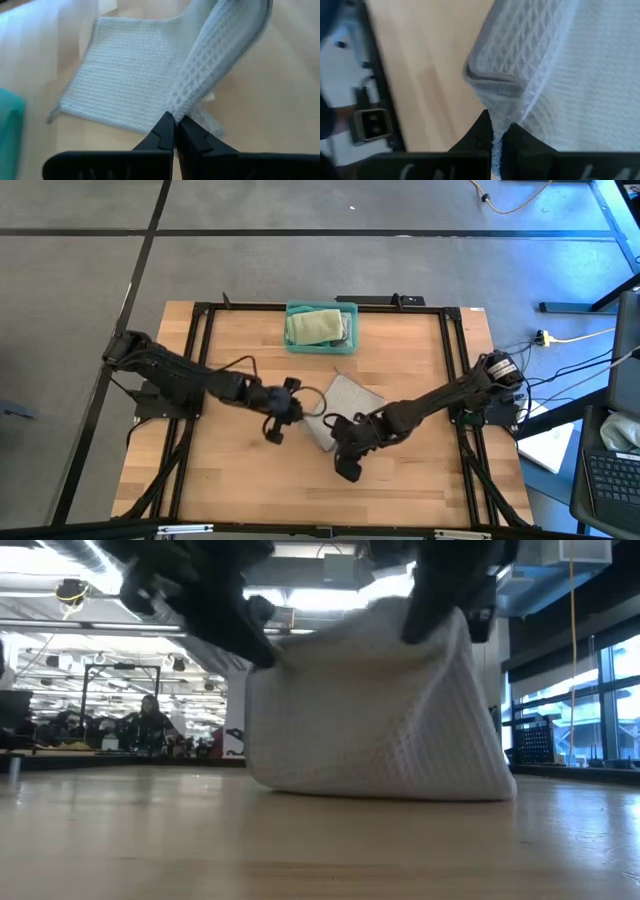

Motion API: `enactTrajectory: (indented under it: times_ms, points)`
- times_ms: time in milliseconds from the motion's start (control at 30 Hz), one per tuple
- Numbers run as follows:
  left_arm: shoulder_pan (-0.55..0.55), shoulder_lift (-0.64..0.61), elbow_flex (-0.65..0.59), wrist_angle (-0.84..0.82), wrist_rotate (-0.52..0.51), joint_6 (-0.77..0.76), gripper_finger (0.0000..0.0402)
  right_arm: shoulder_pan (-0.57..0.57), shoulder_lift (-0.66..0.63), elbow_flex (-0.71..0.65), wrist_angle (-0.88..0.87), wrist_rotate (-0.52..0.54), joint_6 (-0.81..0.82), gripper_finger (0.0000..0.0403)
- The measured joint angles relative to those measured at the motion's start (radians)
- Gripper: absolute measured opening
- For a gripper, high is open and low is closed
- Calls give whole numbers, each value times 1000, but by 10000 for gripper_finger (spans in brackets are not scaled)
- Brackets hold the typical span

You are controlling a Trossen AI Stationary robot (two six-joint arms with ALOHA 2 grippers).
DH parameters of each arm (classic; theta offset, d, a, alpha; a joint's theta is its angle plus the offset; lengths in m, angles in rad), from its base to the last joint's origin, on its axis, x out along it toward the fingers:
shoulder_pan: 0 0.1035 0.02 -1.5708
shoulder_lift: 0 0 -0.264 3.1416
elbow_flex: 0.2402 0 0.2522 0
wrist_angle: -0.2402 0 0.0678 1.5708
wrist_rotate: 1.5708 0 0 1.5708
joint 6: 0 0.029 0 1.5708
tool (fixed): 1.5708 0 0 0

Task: Fold microfiber towels
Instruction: Fold the gray towel

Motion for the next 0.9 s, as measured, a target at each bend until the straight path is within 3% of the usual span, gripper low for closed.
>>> enactTrajectory:
  times_ms: [200,400,600,900]
  points:
    - [115,55,13,41,65,95,0,29,-15,0,-164,137,129,9]
    - [154,116,13,172,80,104,0,35,-60,0,-371,264,246,9]
    - [171,196,54,244,77,104,0,23,-64,-3,-493,281,253,9]
    - [202,398,273,246,30,104,0,-21,-72,-41,-611,311,215,10]
